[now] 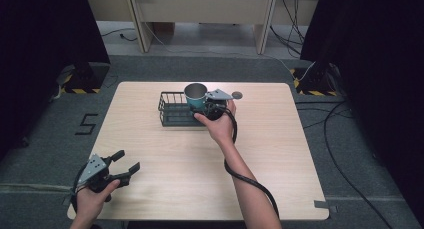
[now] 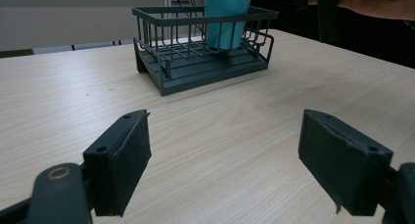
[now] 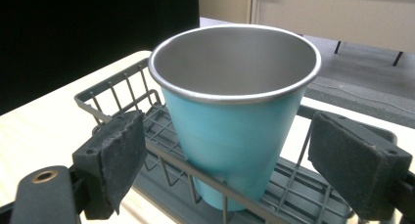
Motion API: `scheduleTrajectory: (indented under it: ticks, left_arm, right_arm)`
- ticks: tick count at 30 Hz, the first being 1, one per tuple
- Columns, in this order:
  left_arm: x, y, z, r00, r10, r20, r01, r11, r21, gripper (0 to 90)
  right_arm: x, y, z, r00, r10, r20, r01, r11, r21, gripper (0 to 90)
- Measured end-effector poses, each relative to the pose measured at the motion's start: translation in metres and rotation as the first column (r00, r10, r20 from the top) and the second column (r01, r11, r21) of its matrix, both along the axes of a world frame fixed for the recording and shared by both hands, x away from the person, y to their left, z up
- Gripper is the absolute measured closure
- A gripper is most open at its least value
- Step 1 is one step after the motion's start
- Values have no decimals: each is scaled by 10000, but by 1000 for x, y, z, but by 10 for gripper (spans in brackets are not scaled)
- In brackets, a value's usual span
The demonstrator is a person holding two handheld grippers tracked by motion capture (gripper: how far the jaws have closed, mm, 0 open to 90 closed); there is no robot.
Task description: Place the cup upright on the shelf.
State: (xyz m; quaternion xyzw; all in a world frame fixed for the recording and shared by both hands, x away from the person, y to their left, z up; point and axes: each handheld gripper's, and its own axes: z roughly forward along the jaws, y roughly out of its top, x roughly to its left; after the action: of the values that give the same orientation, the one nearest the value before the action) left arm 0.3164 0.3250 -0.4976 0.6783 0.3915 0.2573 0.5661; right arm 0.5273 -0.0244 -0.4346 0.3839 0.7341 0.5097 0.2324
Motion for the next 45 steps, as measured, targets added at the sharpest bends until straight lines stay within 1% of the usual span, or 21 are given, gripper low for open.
scheduleTrajectory:
  ticks: [6, 10, 13, 19, 26, 31, 35, 37, 40, 43, 45]
  left_arm:
    - [0, 0, 0, 10000, 28, 3, -28, 10000, -8, 189]
    - [0, 0, 0, 10000, 37, -1, -37, 10000, -11, 189]
    - [0, 0, 0, 10000, 51, 2, -51, 10000, -11, 189]
    - [0, 0, 0, 10000, 73, 5, -73, 10000, -11, 189]
    - [0, 0, 0, 10000, 85, -5, -85, 10000, -8, 189]
    - [0, 2, 0, 9999, 121, -7, -121, 9999, -25, 189]
    - [0, 1, 0, 9999, 110, 2, -110, 9999, -8, 189]
    - [0, 1, 0, 9999, 109, -1, -109, 9999, 11, 189]
    - [0, 1, 0, 9999, 126, 10, -126, 9999, 27, 188]
    - [0, 1, 0, 9999, 155, 17, -155, 9999, 30, 187]
    - [0, 1, 0, 9999, 167, 24, -167, 9999, 35, 186]
  right_arm:
    - [-8, -7, 5, 9999, 59, 100, -59, 10000, 28, 150]
    - [-14, -14, 6, 10000, 64, 62, -64, 10000, 28, 151]
    - [-19, -19, 5, 10000, 94, 2, -94, 9999, 67, 150]
    - [-31, -33, 2, 10000, 84, 45, -84, 9999, -115, 150]
    - [-42, -49, 1, 10000, 6, 16, -6, 10000, -74, 150]
    - [-53, -65, -4, 10000, -53, 8, 53, 9997, -218, 151]
    - [-69, -86, -9, 10000, -78, 21, 79, 9993, -352, 155]
    - [-80, -97, -13, 10000, -71, 21, 72, 9991, -418, 155]
    - [-99, -115, -23, 9999, -120, -120, 113, 9983, -564, 157]
    - [-120, -133, -33, 9991, -355, -224, 347, 9987, -368, 158]
    - [-134, -142, -40, 9988, -421, -243, 414, 9988, -261, 158]
